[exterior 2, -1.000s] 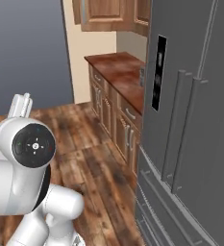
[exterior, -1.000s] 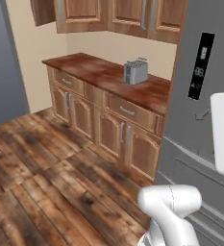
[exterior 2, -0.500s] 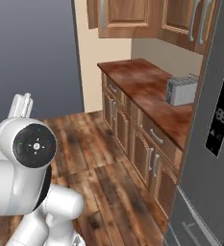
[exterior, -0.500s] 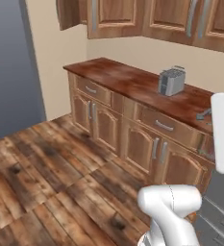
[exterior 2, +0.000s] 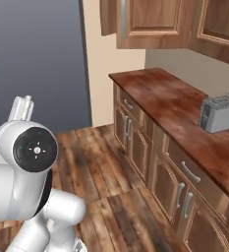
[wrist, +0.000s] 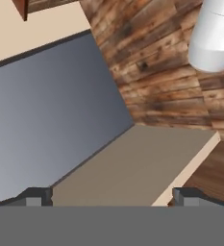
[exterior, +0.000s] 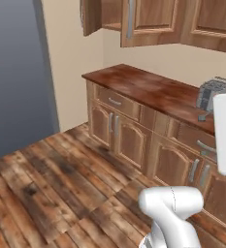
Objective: Close all open cabinet doors.
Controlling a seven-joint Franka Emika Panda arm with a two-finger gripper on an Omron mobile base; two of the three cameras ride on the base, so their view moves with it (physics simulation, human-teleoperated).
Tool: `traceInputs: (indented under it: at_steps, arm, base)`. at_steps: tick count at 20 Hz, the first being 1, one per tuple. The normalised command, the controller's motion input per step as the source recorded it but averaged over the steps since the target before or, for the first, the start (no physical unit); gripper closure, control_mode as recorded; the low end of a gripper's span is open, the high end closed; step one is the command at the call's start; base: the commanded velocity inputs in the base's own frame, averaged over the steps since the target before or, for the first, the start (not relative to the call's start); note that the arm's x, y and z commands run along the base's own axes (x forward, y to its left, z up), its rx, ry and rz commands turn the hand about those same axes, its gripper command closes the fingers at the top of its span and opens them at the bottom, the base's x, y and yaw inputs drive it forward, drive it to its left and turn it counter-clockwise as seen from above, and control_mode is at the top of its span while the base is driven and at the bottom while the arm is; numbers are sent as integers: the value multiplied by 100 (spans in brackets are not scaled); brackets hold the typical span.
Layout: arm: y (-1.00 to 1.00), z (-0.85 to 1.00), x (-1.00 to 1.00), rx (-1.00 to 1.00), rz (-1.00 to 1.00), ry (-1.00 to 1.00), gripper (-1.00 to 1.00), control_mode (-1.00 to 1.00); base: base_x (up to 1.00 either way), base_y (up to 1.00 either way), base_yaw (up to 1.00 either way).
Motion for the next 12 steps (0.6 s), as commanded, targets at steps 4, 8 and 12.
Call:
traceInputs:
  at_steps: [4, 8, 12]
  arm:
    - [0, 0, 0, 0, 0, 0, -100, 100]
    - [0, 0, 0, 0, 0, 0, -100, 100]
    - [0, 0, 0, 0, 0, 0, -100, 100]
  base:
    - [100, 74, -8]
    - [100, 70, -14]
    - [96, 55, -25]
